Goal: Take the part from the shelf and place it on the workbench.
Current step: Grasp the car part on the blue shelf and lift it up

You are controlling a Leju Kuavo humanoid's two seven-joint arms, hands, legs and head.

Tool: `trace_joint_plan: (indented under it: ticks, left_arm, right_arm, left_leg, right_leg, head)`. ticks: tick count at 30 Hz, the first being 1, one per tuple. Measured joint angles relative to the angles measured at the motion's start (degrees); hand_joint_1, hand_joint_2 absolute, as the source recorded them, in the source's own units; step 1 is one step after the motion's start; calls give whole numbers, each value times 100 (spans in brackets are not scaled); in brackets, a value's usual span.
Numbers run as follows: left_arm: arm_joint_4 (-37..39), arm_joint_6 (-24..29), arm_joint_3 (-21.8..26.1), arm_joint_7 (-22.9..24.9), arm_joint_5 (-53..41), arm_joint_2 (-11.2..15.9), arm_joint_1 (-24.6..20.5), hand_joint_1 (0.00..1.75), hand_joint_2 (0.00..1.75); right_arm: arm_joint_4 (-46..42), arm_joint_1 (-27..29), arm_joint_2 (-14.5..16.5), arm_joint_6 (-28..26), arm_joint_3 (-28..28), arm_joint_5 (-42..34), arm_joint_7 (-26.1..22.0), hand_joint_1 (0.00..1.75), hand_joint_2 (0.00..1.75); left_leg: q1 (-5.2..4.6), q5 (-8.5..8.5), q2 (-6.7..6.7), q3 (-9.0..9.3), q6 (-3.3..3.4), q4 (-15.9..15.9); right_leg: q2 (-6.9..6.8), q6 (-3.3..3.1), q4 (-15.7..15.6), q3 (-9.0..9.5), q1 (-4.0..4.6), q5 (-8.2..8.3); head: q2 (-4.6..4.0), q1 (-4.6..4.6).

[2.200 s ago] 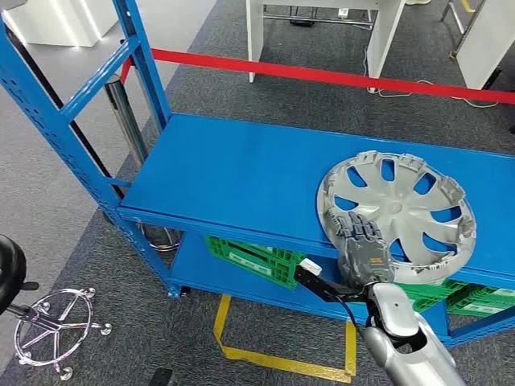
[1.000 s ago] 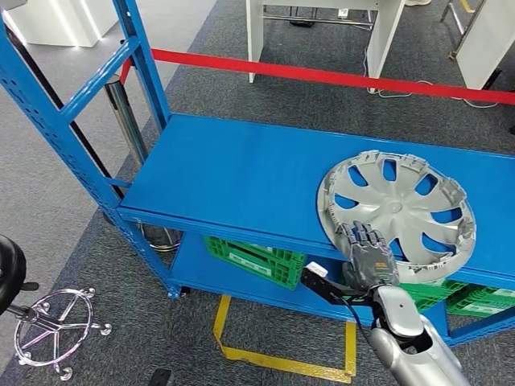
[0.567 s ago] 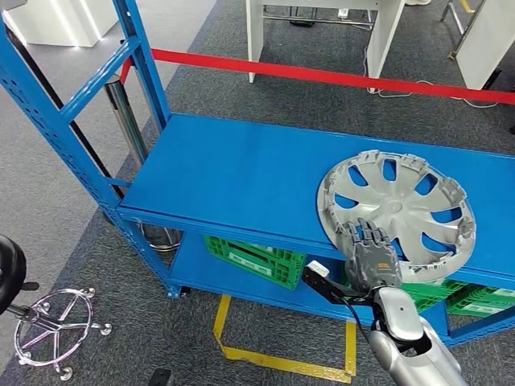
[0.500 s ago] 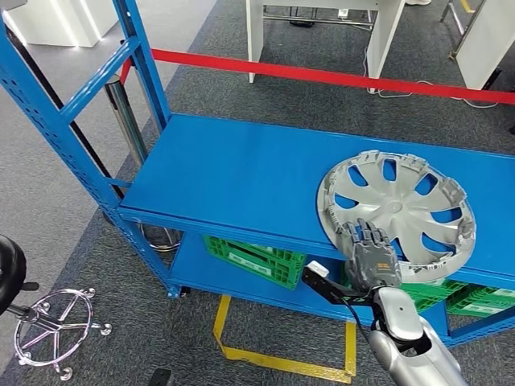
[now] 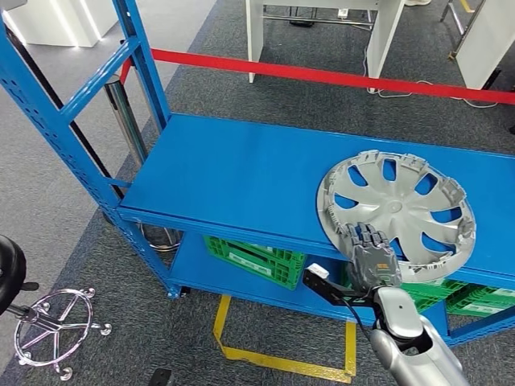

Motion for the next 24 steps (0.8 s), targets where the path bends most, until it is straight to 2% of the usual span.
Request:
trace_joint_plan:
  ticks: [17,18,19,21,22,23,24]
  left_arm:
    - [0,-7,-13,21,56,-2,-2,0,0]
    - [0,-8,-14,24,63,-2,-2,0,0]
    - [0,-8,-15,24,69,-2,-2,0,0]
    - [0,-8,-18,24,76,-2,-2,0,0]
    - [0,-8,-20,25,79,-2,-2,0,0]
    - [0,-7,-22,25,83,-2,-2,0,0]
    - [0,-6,-23,26,87,-2,-2,0,0]
  right_arm:
    - [347,-168,4,94,44,8,42,2,175]
    - [361,-175,5,98,49,19,61,16,175]
    - [374,-181,6,100,53,31,78,38,175]
    - [401,-189,10,102,61,57,104,123,175]
    - [414,-192,12,101,64,67,111,153,175]
    - [425,-194,15,98,68,76,117,175,175]
    - [434,-197,18,88,71,81,122,175,175]
  left_leg:
    - [0,0,0,1,0,0]
    - [0,0,0,1,0,0]
    - [0,0,0,2,0,0]
    - [0,0,0,2,0,1]
    - [0,0,0,2,0,1]
    - [0,0,0,3,0,1]
    - [0,0,0,3,0,1]
  right_leg:
    - [1,0,0,2,0,0]
    - [1,0,0,3,0,0]
    - [1,1,0,4,0,1]
    - [0,1,0,4,0,1]
    - [0,1,0,5,0,1]
    - [0,1,0,5,0,1]
    - [0,2,0,5,0,1]
  head:
    - [0,0]
    - [0,0]
    - [0,0]
    - [0,0]
    - [0,0]
    - [0,0]
    - [0,0]
